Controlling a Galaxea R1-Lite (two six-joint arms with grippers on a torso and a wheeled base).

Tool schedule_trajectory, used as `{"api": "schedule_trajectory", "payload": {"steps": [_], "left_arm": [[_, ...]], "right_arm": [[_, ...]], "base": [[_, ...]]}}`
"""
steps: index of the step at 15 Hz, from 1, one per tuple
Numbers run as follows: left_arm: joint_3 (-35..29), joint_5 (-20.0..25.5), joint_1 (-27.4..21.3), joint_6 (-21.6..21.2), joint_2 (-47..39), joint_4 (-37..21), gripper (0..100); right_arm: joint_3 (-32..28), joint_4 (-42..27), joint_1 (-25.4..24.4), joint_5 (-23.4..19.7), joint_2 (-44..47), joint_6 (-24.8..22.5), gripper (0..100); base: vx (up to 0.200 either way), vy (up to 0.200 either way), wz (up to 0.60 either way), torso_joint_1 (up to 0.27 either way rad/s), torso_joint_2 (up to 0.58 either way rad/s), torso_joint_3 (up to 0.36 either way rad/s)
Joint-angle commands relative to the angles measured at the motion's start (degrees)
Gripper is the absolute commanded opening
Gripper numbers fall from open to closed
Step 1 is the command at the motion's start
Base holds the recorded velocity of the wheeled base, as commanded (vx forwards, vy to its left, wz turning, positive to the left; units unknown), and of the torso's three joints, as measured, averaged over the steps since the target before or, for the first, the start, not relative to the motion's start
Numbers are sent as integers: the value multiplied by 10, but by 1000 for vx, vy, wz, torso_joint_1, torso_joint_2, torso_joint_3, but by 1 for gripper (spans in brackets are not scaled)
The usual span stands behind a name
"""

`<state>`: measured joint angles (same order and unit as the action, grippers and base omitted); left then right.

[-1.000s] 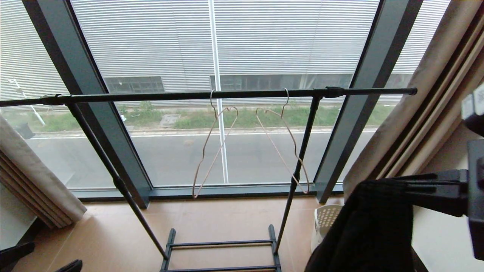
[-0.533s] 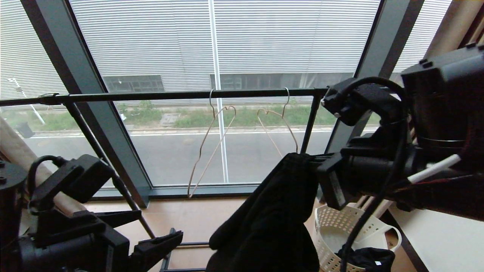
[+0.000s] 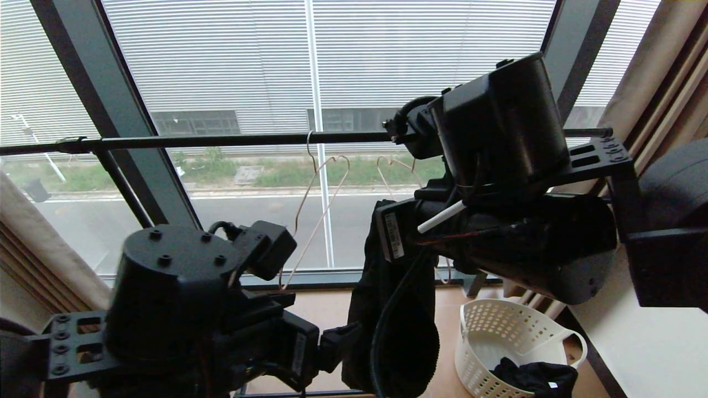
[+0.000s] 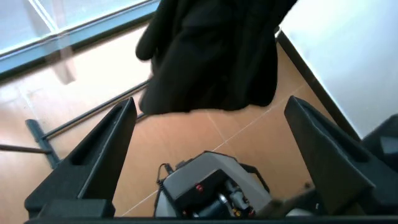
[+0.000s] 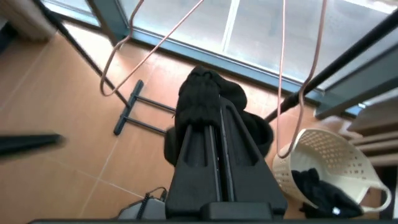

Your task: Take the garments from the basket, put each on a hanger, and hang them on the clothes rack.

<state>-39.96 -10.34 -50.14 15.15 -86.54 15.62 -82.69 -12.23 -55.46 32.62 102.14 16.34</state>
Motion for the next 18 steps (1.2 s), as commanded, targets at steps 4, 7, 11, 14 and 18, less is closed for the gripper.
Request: {"api": "schedule_trajectory", "payload": {"steps": [4, 7, 11, 14, 18], "left_arm": [[-61, -58, -31, 18, -151, 63, 100], [-83, -64, -26, 31, -195, 63, 100], [-78, -90, -13, 41, -232, 62, 100], [-67, -89, -7, 43, -246, 62, 100], [-39, -89, -12, 43, -242, 63, 100]], "right_arm": [[-3, -3, -2, 10, 2, 19, 0], [3, -5, -16, 10, -12, 27, 0], [5, -1, -16, 21, -29, 31, 0], [5, 0, -14, 26, -47, 33, 0], [4, 1, 15, 28, -73, 33, 0]], "base": [[0, 0, 0, 0, 0, 0], [0, 0, 0, 0, 0, 0], [0, 0, 0, 0, 0, 0], [0, 0, 0, 0, 0, 0], [0, 0, 0, 0, 0, 0]]}}
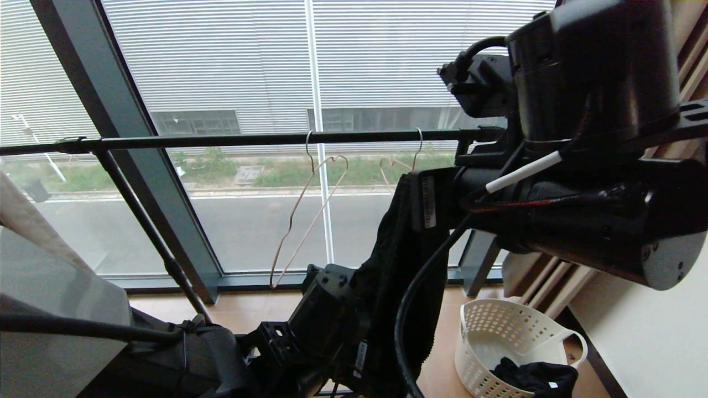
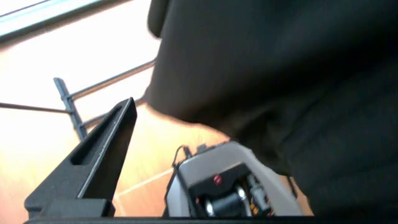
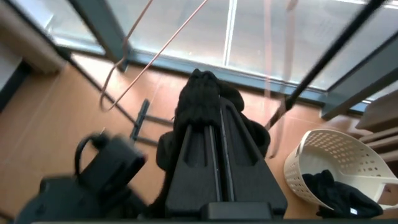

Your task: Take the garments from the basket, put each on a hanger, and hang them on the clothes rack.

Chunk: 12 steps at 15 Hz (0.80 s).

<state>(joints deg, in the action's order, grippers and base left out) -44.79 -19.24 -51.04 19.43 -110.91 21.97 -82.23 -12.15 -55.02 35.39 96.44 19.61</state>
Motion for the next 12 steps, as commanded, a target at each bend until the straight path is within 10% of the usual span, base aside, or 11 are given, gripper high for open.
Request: {"api": "schedule_trajectory", "payload": {"steps": [1, 5, 6, 12], "left_arm": [[23, 0, -9, 1, 10, -1, 100], [61, 0, -14, 1, 53, -1, 100], [74, 0, -13, 1, 72, -1, 0], [110, 9, 62, -57, 237, -6, 0]], "right_arm": [[1, 0, 25, 2, -25, 1, 0], [17, -1, 66, 11, -44, 10, 0], [26, -1, 80, 11, -49, 10, 0], [131, -1, 131, 21, -115, 8, 0]], "base": [[0, 0, 0, 0, 0, 0], [0, 0, 0, 0, 0, 0], [0, 0, 0, 0, 0, 0], [0, 0, 0, 0, 0, 0]]}}
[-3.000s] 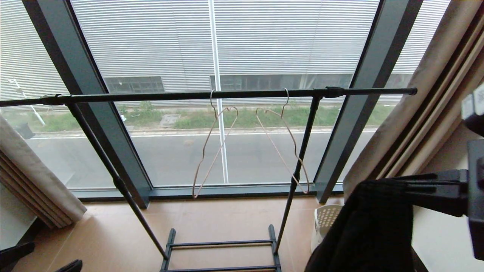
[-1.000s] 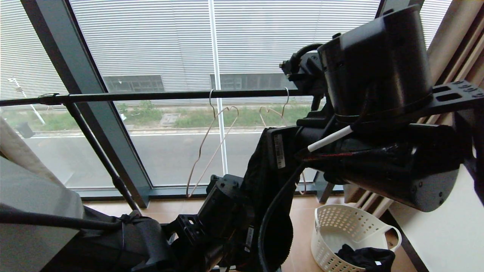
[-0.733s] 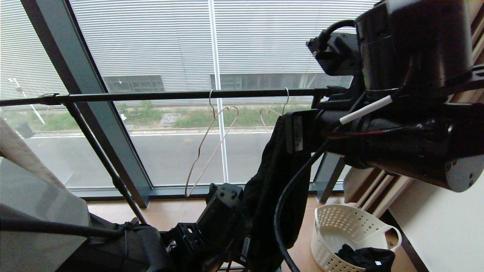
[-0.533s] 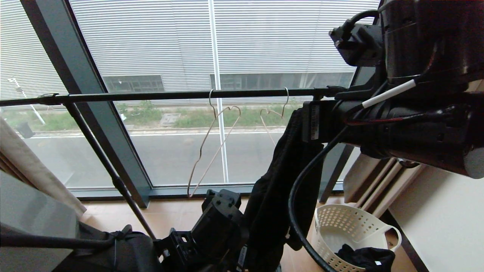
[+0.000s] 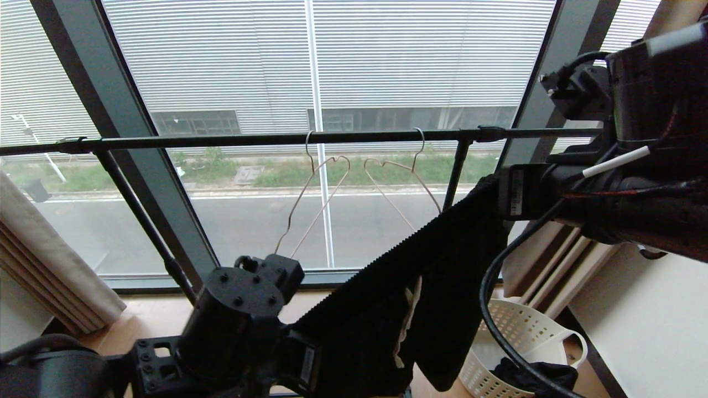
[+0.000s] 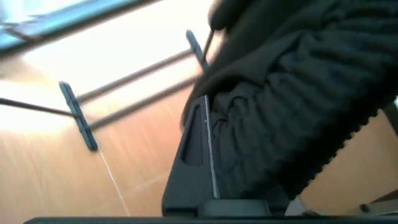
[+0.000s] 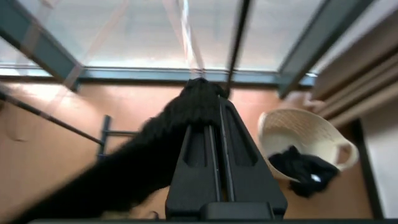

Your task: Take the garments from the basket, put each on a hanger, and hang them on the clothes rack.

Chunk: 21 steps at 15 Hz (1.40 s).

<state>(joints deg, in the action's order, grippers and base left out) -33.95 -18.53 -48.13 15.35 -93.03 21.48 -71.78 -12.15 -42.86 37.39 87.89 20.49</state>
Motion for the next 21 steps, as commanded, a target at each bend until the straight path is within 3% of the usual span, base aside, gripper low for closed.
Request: {"api": "schedule_trajectory", "payload": {"steps": [1, 3, 6, 10, 12, 13, 15, 18, 21], "left_arm": [[-5, 10, 48, -30, 65, -1, 0], [-40, 44, 73, -54, 63, -2, 0], [-90, 45, 81, -57, 41, -21, 0], [-241, 65, 91, -73, -17, -110, 0], [-277, 68, 95, -80, -37, -123, 0], [-348, 82, 110, -91, -84, -141, 0], [-424, 83, 112, -95, -123, -174, 0], [-539, 85, 116, -98, -168, -228, 0], [-647, 85, 122, -104, -216, -287, 0]], "right_arm": [[43, -2, 9, 1, -41, -3, 0], [93, -1, 7, 1, -67, -13, 0], [132, -2, 3, 1, -79, -15, 0], [245, -2, -3, -4, -180, -114, 0], [266, -9, -8, -5, -201, -126, 0], [299, -9, -31, -23, -230, -141, 0], [324, -8, -74, -44, -237, -141, 0], [338, -9, -124, -102, -230, -141, 0], [341, -1, -176, -132, -193, -137, 0]], "base": [[0, 0, 0, 0, 0, 0], [0, 0, 0, 0, 0, 0], [0, 0, 0, 0, 0, 0], [0, 0, 0, 0, 0, 0], [0, 0, 0, 0, 0, 0], [0, 0, 0, 0, 0, 0], [0, 0, 0, 0, 0, 0], [0, 0, 0, 0, 0, 0], [0, 0, 0, 0, 0, 0]]}}
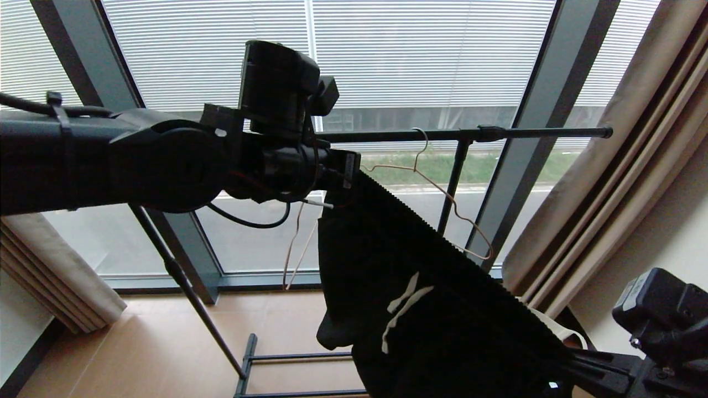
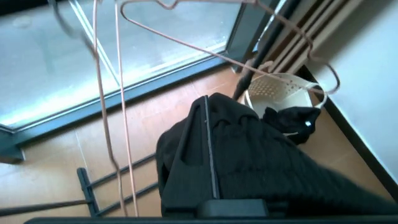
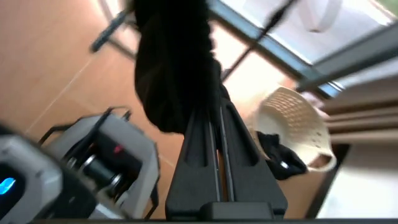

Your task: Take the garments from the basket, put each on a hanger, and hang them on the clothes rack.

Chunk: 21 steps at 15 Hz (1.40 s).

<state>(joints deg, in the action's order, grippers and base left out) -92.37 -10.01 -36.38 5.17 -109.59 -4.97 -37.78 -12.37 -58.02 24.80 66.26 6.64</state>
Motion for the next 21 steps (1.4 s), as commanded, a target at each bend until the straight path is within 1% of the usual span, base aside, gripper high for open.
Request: {"api": "schedule_trajectory", "payload": {"steps": [1, 2, 3, 4, 5, 7, 10, 13, 15, 16, 17, 18, 19, 20, 21], "left_arm": [[-77, -2, 4, -2, -56, -28, 0], [-98, 0, 4, -2, -69, -33, 0], [-104, 0, 4, -2, -73, -34, 0], [-113, -2, 4, -2, -80, -34, 0], [-117, -2, 4, -2, -84, -34, 0], [-125, 0, 4, -2, -87, -35, 0], [-121, 0, 4, -2, -86, -35, 0], [-120, 0, 3, -2, -84, -35, 0], [-109, 0, 3, -2, -79, -36, 0], [-98, 2, 3, -3, -68, -40, 0], [-83, 9, 4, -3, -49, -45, 0], [-58, 17, 9, -4, -28, -50, 0], [-47, 18, 12, -5, -17, -50, 0], [-4, 19, 19, -10, 20, -50, 0], [30, 19, 23, -12, 47, -50, 0]], "right_arm": [[1, 2, -33, -19, 30, 1, 0], [-3, 4, -55, -49, 43, 2, 0], [-4, 9, -64, -56, 51, 2, 0], [-3, 46, -83, -60, 74, 4, 0], [-3, 66, -93, -59, 84, 4, 0], [-12, 118, -129, -57, 128, 13, 0], [-26, 141, -142, -59, 166, 21, 0], [-34, 162, -145, -59, 172, 67, 0], [-27, 159, -144, -57, 168, 76, 0], [-19, 155, -139, -51, 163, 76, 0], [-8, 154, -117, -44, 149, 72, 0], [-3, 143, -83, -39, 139, 67, 0], [-2, 133, -65, -35, 136, 65, 0], [0, 112, -10, -30, 126, 58, 0], [1, 116, 23, -31, 128, 50, 0]], "base": [[0, 0, 0, 0, 0, 0], [0, 0, 0, 0, 0, 0], [0, 0, 0, 0, 0, 0], [0, 0, 0, 0, 0, 0], [0, 0, 0, 0, 0, 0], [0, 0, 0, 0, 0, 0], [0, 0, 0, 0, 0, 0], [0, 0, 0, 0, 0, 0], [0, 0, 0, 0, 0, 0], [0, 0, 0, 0, 0, 0], [0, 0, 0, 0, 0, 0], [0, 0, 0, 0, 0, 0], [0, 0, 0, 0, 0, 0], [0, 0, 0, 0, 0, 0], [0, 0, 0, 0, 0, 0]]}}
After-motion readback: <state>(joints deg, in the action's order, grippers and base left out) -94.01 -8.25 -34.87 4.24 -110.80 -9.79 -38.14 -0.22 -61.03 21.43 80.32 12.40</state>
